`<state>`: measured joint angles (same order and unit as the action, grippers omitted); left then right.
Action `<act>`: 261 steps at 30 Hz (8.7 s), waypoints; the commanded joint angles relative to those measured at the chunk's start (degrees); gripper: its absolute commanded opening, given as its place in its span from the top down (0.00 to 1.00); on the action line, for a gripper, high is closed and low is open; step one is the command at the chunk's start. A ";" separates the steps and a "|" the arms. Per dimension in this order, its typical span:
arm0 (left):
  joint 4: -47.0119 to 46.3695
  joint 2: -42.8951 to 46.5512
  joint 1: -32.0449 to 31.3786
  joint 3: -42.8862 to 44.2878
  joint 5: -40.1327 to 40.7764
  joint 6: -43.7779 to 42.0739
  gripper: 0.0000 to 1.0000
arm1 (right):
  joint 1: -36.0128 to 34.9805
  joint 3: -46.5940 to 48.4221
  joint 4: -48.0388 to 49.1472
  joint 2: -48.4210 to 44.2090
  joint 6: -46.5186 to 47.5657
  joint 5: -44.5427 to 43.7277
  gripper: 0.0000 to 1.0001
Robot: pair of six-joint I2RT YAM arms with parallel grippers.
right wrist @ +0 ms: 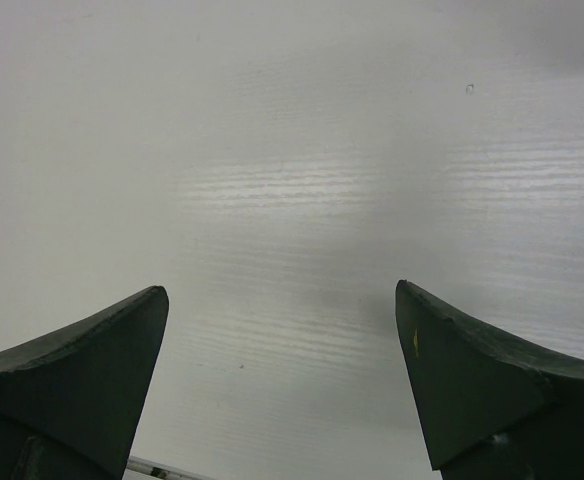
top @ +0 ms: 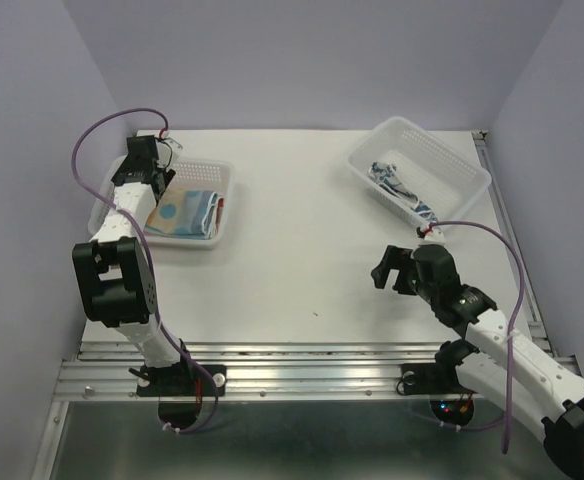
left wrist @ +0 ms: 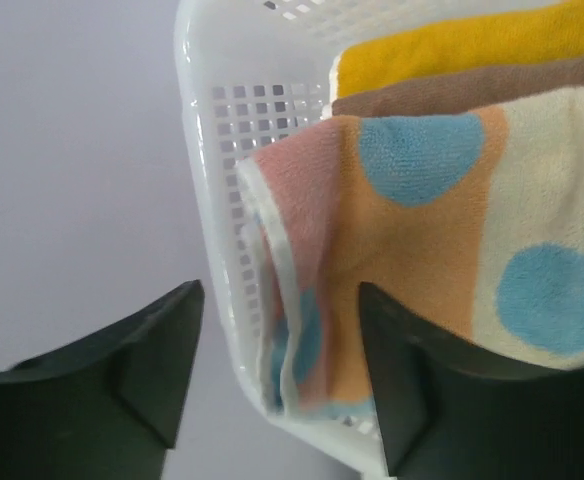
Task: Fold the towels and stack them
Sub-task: Neatly place the folded towel into the bin, then grab crumpled towel, then move the towel to the center of the board, then flatten out the crumpled towel
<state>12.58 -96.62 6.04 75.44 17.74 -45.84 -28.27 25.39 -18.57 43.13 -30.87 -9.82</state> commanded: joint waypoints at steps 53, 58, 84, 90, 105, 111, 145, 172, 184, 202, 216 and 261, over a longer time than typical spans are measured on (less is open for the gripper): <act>-26.11 43.80 -36.63 -34.22 -11.41 64.65 0.01 | 19.04 64.00 -8.59 62.85 12.50 -3.90 0.00; -25.68 40.90 -36.72 -33.43 -11.06 64.57 0.01 | 20.71 65.31 -7.89 69.26 14.17 -0.38 0.34; -19.09 53.27 -36.72 -36.15 -9.04 73.26 0.01 | 1.12 77.61 -12.46 36.58 18.05 22.82 0.99; -10.49 58.20 -36.72 -36.59 -3.16 79.32 0.01 | -3.45 81.32 -8.69 36.85 14.18 37.32 0.99; 3.59 63.66 -36.72 -36.59 12.32 92.17 0.01 | -2.93 38.18 -3.92 24.45 7.68 10.22 0.91; 1.58 58.22 -36.72 -36.33 11.09 90.67 0.01 | -2.84 29.21 -14.02 24.29 -0.41 -11.57 0.85; -7.13 47.05 -37.16 -39.32 1.69 85.39 0.01 | -5.30 70.10 -0.78 62.97 6.17 0.23 0.16; -9.15 45.64 -37.33 -41.43 -0.77 85.48 0.01 | -10.05 31.47 6.79 55.03 -9.55 -8.72 0.43; -9.41 43.45 -37.33 -41.16 -1.92 85.66 0.01 | -10.14 25.07 13.29 50.56 -9.73 -6.26 0.99; -11.34 37.65 -44.36 -46.08 -9.47 86.54 0.01 | -10.05 6.08 9.16 24.10 -10.35 -6.88 0.99; -13.55 17.88 -45.15 -38.00 -7.37 83.02 0.18 | -10.05 4.76 11.18 24.10 -9.03 -4.94 0.99; -15.40 52.06 -56.58 -21.14 -18.18 83.37 1.00 | -10.05 31.90 13.40 -0.95 8.45 7.10 0.99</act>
<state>-1.61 -45.47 -50.26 47.79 1.50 37.56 -38.35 45.43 -6.63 43.07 -28.71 -4.34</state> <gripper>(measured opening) 0.041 0.013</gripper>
